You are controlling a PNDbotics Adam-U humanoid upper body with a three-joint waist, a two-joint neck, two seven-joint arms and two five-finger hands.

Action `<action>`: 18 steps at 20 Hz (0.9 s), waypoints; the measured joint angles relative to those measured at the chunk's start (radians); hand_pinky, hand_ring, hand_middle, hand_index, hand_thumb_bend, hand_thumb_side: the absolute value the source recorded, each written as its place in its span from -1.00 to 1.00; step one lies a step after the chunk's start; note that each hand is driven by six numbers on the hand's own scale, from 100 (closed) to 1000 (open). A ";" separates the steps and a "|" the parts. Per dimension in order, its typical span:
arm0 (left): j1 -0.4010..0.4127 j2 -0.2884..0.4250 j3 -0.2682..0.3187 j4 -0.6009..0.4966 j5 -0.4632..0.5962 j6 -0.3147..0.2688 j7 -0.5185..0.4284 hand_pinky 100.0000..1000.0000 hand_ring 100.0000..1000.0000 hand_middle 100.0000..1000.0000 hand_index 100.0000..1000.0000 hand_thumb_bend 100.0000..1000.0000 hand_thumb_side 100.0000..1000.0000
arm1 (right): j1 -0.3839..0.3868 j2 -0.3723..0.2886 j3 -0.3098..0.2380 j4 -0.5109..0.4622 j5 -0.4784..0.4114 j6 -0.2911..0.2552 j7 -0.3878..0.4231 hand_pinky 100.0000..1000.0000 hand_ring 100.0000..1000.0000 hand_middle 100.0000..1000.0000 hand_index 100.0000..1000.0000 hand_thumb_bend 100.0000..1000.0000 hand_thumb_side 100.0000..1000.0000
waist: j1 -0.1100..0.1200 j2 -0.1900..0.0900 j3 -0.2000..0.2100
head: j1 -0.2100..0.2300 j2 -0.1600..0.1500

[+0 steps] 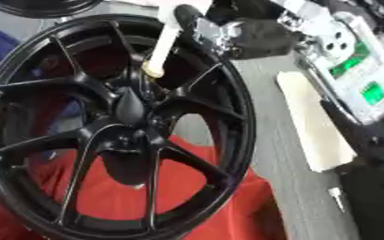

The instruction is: Pull the pin out of the wheel hub.

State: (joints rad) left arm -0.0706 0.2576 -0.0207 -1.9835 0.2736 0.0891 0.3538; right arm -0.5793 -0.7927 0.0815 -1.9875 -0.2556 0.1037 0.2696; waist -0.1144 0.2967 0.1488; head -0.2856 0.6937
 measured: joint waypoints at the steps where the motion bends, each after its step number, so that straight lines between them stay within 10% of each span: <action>1: 0.000 -0.002 0.000 0.000 0.002 -0.001 0.000 0.26 0.46 0.17 0.24 -1.00 0.56 | 0.014 -0.023 -0.030 0.000 -0.041 0.005 -0.024 0.46 0.10 -0.45 -0.24 -1.00 -0.03 | 0.005 -0.005 -0.004 | -0.011 0.000; 9: 0.006 -0.003 0.019 0.000 0.007 -0.027 0.016 0.27 0.47 0.17 0.24 -1.00 0.50 | 0.341 -0.229 -0.312 0.000 -0.251 -0.026 -0.293 0.48 0.14 -0.41 -0.20 -1.00 -0.05 | 0.058 -0.021 -0.052 | 0.024 0.008; 15: 0.004 0.006 0.034 0.000 0.001 -0.058 0.031 0.26 0.47 0.17 0.24 -1.00 0.46 | 0.728 -0.140 -0.461 0.000 -0.004 -0.221 -0.440 0.57 0.31 -0.18 0.03 -1.00 -0.16 | 0.101 -0.015 -0.067 | 0.087 0.006; 18: -0.003 0.006 0.037 0.000 -0.001 -0.069 0.033 0.26 0.47 0.17 0.24 -1.00 0.46 | 0.834 -0.005 -0.483 0.000 0.190 -0.264 -0.461 0.71 0.59 0.42 0.52 -1.00 -0.25 | 0.124 -0.009 -0.065 | 0.098 -0.002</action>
State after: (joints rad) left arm -0.0738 0.2637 0.0160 -1.9835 0.2723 0.0199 0.3864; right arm 0.2547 -0.7981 -0.4019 -1.9876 -0.0661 -0.1606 -0.1910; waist 0.0095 0.2882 0.0843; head -0.1877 0.6921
